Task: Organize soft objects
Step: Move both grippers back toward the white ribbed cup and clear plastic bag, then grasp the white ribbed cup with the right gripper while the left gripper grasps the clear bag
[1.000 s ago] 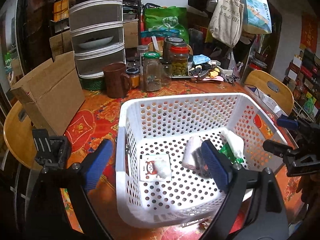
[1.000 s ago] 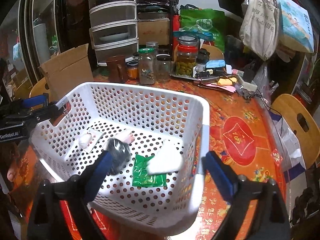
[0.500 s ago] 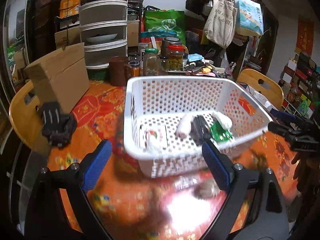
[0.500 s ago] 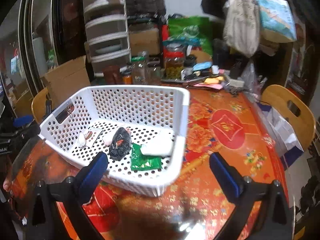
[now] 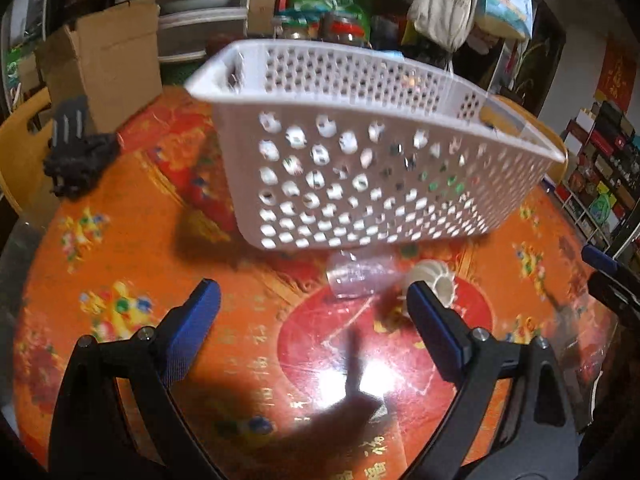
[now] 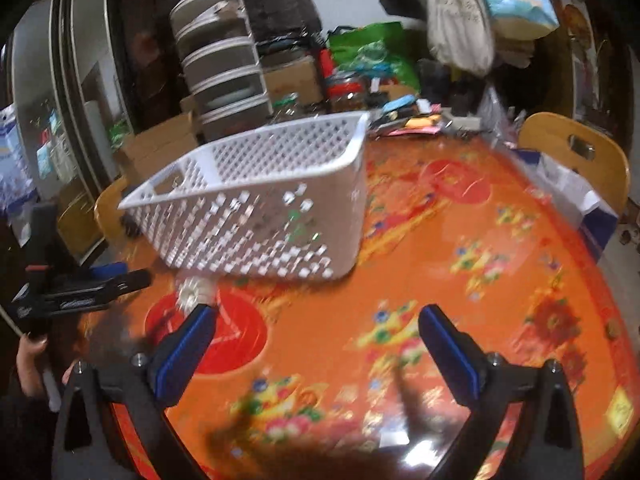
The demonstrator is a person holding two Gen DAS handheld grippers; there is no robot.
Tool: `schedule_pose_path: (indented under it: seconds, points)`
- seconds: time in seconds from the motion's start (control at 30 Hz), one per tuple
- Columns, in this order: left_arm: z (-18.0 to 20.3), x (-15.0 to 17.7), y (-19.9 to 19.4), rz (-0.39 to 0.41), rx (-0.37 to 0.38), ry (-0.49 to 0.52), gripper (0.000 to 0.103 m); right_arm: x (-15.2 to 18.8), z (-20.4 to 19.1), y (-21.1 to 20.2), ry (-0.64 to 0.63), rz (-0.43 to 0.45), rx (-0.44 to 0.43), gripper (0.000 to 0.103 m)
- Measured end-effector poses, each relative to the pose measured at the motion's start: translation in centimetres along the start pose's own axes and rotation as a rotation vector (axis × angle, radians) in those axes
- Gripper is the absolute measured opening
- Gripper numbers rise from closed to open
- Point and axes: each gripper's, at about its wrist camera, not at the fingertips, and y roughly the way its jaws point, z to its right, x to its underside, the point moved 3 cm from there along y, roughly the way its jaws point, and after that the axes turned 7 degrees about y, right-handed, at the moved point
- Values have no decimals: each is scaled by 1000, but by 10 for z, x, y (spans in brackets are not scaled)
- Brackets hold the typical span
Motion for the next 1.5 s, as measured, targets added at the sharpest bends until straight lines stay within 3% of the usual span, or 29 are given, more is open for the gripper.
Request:
schedule_pose_path:
  seconds: [0.27,0.93,1.0,1.17,1.5]
  points:
    - [6,6,25,-58,-18,4,93,11,6,10,26,-29,-8,101]
    - [47,-19,46,-80,8,33,92,16,-27,33,-47,-93,-33,101]
    - [52,-21,46,-73,19,35,88,17,-35,39,-69,-108,-35,101]
    - [63,-24,50,-62,67,66,63,18,-43,53,-73,-139,-55,101]
    - [71,-18,38,-44,91,133,46,19,-50,65,-41,-164,-77,99]
